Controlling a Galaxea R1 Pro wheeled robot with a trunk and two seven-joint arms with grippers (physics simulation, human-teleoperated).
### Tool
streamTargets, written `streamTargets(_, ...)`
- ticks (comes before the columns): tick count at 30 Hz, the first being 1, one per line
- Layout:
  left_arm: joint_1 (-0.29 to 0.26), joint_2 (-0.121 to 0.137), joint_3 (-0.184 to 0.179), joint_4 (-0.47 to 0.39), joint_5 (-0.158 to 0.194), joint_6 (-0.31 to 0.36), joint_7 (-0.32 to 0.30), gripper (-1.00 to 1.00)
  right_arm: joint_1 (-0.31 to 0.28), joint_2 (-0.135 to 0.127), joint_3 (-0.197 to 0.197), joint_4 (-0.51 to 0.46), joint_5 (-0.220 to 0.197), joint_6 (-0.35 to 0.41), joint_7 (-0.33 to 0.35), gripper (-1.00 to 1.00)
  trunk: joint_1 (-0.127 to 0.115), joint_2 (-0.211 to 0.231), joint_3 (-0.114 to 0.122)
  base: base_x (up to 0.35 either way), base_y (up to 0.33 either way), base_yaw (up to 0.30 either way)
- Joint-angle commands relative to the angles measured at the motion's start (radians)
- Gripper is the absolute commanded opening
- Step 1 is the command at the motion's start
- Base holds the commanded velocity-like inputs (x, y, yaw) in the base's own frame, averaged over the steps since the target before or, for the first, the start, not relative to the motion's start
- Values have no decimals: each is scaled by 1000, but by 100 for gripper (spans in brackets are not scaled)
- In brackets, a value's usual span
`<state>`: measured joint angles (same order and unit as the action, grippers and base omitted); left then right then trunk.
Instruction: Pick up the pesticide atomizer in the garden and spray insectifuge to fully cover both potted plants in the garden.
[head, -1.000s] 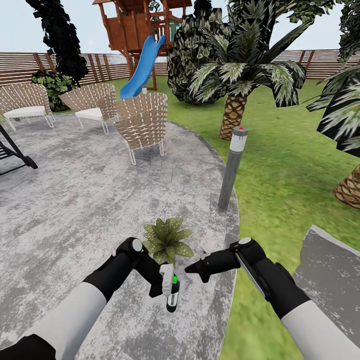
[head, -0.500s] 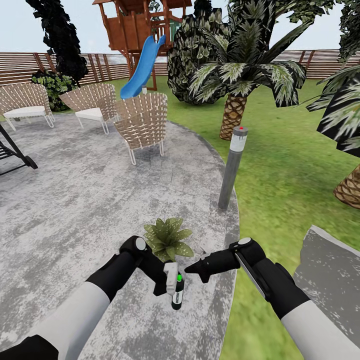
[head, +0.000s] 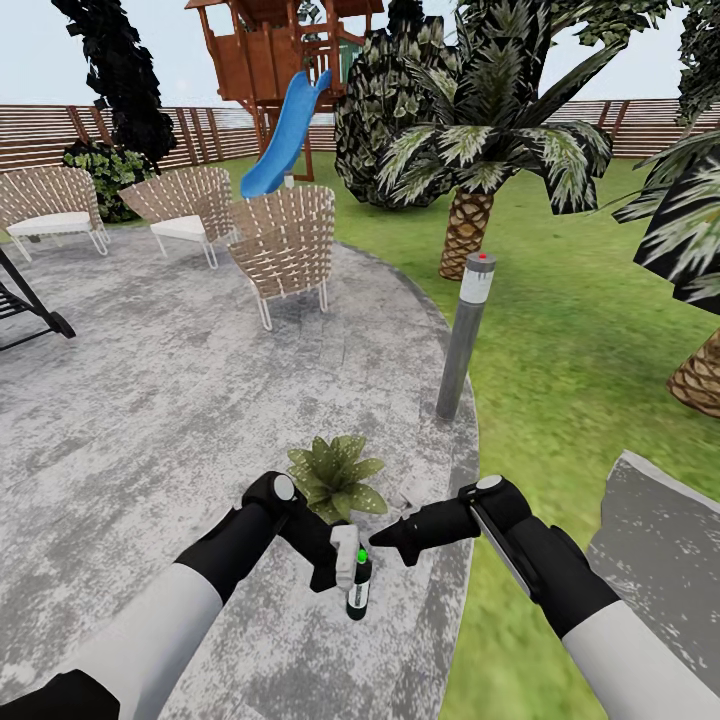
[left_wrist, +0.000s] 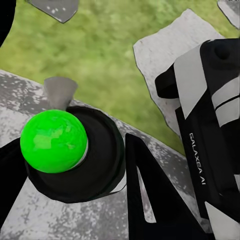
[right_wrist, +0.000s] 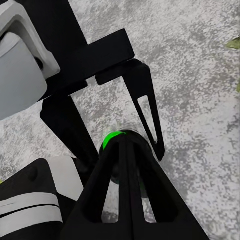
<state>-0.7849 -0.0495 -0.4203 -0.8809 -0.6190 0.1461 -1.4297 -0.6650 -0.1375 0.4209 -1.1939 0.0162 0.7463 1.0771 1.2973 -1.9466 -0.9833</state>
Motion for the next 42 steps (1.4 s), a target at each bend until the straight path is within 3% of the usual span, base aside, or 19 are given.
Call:
streamTargets(1,0,-4,0,-1,-4,10,-5,-100,-1,-1,1,-1,2,5,3,-100,0,0,-1,0,0,0)
streamTargets(34,-2,-13,2,-3,-4,10,-8,-100,-1,-1,3,0,1,4,2,-100,0,0,-1,0,0,0)
streamTargets(42,-2,-13,1,-39,-4,11,-9,-100,-1,-1,3,1,1,2,3,-100,0,0,-1,0,0,0)
